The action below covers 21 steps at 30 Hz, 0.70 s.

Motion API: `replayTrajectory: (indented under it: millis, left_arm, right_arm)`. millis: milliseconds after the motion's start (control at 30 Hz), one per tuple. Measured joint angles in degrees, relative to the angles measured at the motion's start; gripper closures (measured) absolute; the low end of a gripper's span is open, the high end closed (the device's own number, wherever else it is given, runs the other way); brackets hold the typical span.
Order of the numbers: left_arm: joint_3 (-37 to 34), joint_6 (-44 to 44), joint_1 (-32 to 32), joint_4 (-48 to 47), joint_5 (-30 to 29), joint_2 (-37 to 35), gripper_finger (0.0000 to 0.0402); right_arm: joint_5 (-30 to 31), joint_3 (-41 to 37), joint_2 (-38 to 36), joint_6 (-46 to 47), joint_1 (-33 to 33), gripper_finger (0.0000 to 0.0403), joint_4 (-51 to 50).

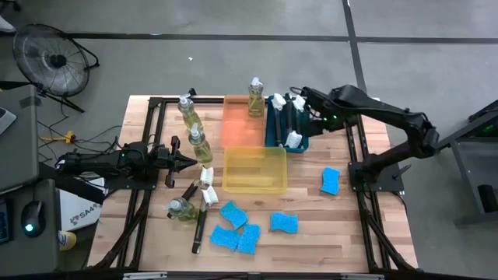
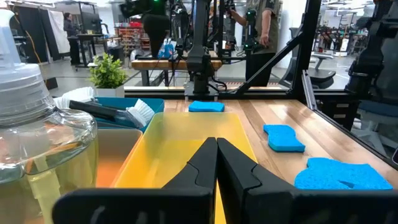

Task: Pick & Place Kitchen Sink Supplies
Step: Put the sponge into the yellow bin

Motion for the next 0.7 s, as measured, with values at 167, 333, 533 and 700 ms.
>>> replayTrajectory:
  millis: [167,333,533,700]
  left_arm:
    - [0.0,0.0,0.0,0.0,0.0,0.0,0.0401]
    - [0.0,0.0,0.0,0.0,0.0,0.0,0.0401]
    - [0.0,0.0,0.0,0.0,0.0,0.0,0.0401]
    - [0.0,0.0,0.0,0.0,0.0,0.0,0.0401]
  right_arm:
    - [0.6,-7.6,-7.2,6.5,6.5,0.0185,1.2]
    - [-3.4,-21.7,-16.3,15.4,14.5,0.0149,7.6]
    - [-3.9,-33.2,-23.6,28.9,24.3,0.0117,8.6]
    - [-1.8,-33.6,-22.6,36.0,28.9,0.0114,10.1]
